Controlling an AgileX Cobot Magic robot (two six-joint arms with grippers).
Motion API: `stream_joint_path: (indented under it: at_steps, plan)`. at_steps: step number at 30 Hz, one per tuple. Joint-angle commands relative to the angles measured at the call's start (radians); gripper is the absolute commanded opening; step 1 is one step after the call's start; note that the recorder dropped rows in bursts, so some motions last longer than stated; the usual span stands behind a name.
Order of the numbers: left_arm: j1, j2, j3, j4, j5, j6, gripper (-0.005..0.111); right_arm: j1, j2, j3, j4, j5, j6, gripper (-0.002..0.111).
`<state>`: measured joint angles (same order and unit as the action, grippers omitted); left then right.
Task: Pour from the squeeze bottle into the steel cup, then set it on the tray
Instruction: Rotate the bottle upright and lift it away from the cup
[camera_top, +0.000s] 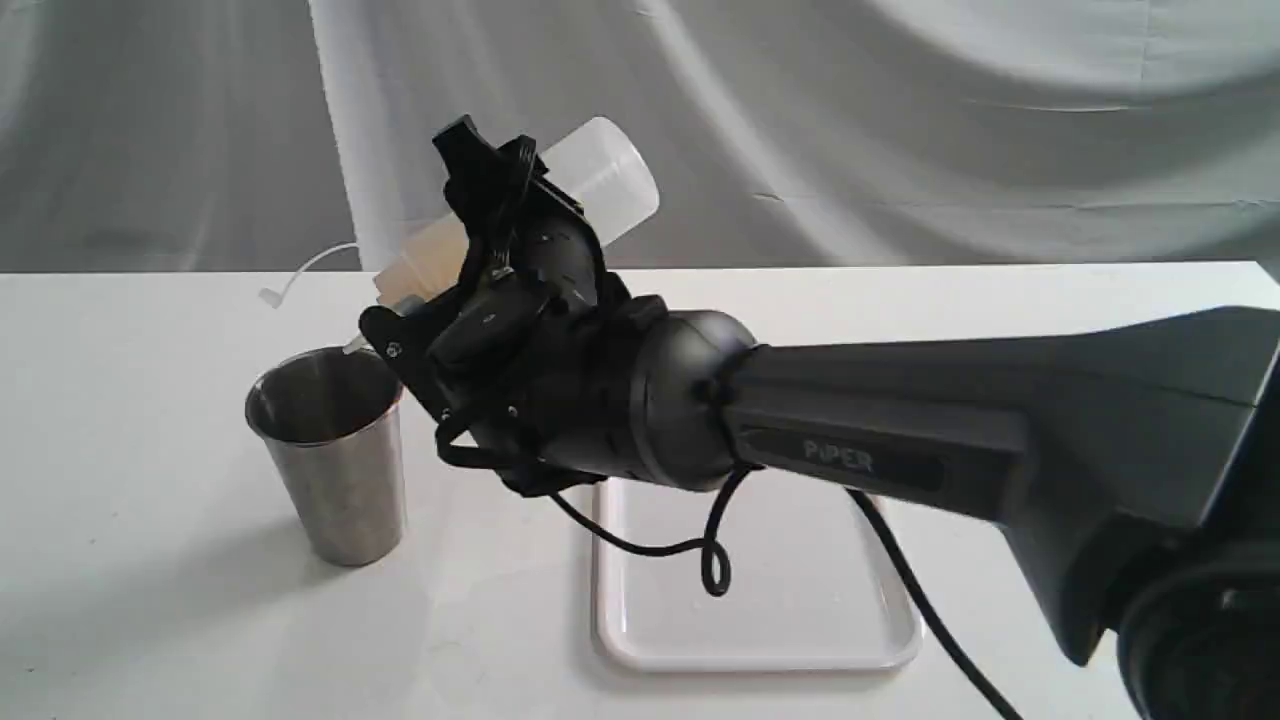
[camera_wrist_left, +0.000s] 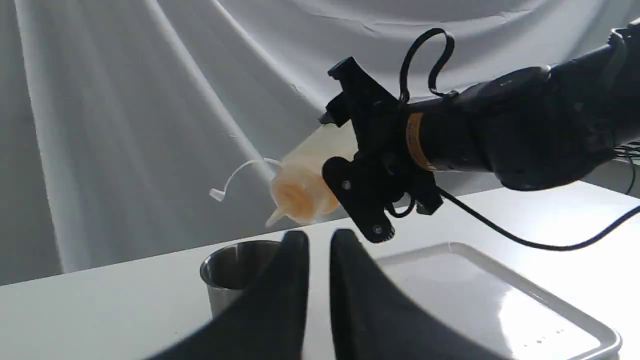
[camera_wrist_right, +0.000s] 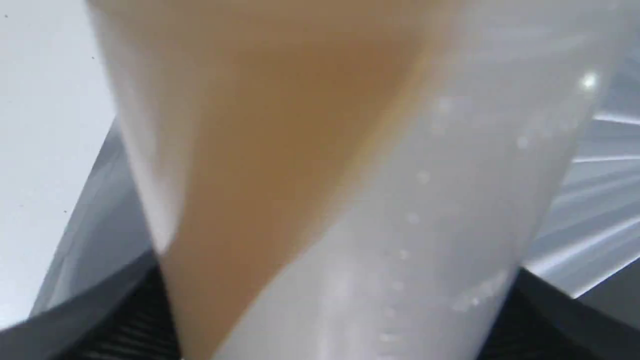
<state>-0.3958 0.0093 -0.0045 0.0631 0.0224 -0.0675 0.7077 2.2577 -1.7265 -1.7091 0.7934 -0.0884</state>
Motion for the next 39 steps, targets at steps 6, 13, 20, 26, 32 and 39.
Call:
stream_joint_path:
  at_steps: [6,13,20,26,32,39]
  plan:
    - [0.002,0.007,0.004,0.004,-0.010,-0.001,0.008,0.001,-0.039,-0.008,0.081,-0.001,0.198,0.000]
    - [0.002,0.007,0.004,0.004,-0.010,-0.001,0.008,0.001,-0.066,-0.008,0.168,-0.052,0.393,0.000]
    - [0.002,0.007,0.004,0.004,-0.010,-0.001,0.008,0.001,-0.088,-0.008,0.306,-0.067,0.609,0.000]
    - [0.002,0.007,0.004,0.004,-0.010,-0.001,0.008,-0.001,-0.089,-0.008,0.395,-0.097,0.772,0.000]
    - [0.002,0.007,0.004,0.004,-0.010,-0.001,0.008,-0.001,-0.089,-0.008,0.406,-0.104,0.935,0.000]
    - [0.002,0.007,0.004,0.004,-0.010,-0.001,0.008,-0.001,-0.113,0.055,0.307,-0.113,1.255,0.000]
